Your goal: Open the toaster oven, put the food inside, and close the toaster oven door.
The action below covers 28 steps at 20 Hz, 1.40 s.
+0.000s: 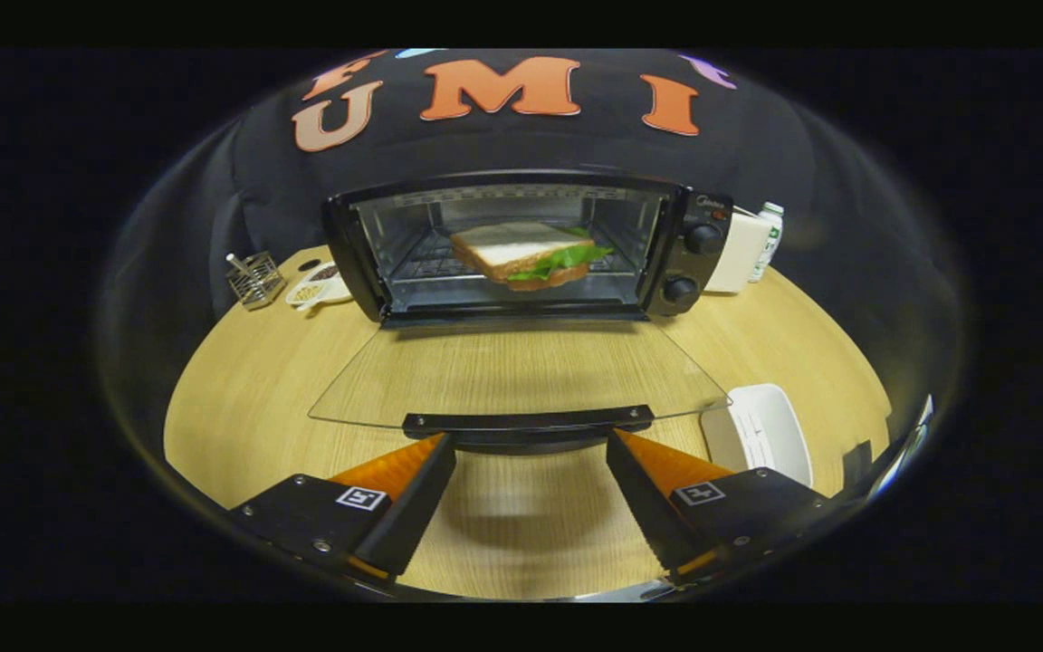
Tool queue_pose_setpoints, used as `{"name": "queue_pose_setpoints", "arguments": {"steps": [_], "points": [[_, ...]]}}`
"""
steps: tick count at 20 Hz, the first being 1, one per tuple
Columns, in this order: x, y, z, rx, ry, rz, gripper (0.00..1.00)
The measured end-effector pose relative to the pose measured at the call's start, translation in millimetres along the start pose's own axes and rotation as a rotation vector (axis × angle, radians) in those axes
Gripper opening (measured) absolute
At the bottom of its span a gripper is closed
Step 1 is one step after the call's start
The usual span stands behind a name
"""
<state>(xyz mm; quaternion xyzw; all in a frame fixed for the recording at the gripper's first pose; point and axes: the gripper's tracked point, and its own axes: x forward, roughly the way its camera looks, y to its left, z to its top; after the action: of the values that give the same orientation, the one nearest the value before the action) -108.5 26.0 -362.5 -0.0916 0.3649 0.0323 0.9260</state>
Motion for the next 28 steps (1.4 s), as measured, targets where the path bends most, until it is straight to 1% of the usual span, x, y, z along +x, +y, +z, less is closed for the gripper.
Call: {"name": "queue_pose_setpoints", "arguments": {"steps": [3,13,18,22,25,28], "points": [[-7.3,4.4,20.5,0.014,-0.036,0.017,0.99],[-19.6,6.8,79.8,0.038,-0.152,0.004,0.99],[-18.0,6.6,109.3,0.062,-0.210,-0.002,1.00],[-7.2,7.1,137.8,0.083,-0.256,0.000,1.00],[2.3,6.4,155.1,0.093,-0.260,-0.001,1.00],[-6.3,8.6,176.1,0.112,-0.279,0.004,1.00]]}}
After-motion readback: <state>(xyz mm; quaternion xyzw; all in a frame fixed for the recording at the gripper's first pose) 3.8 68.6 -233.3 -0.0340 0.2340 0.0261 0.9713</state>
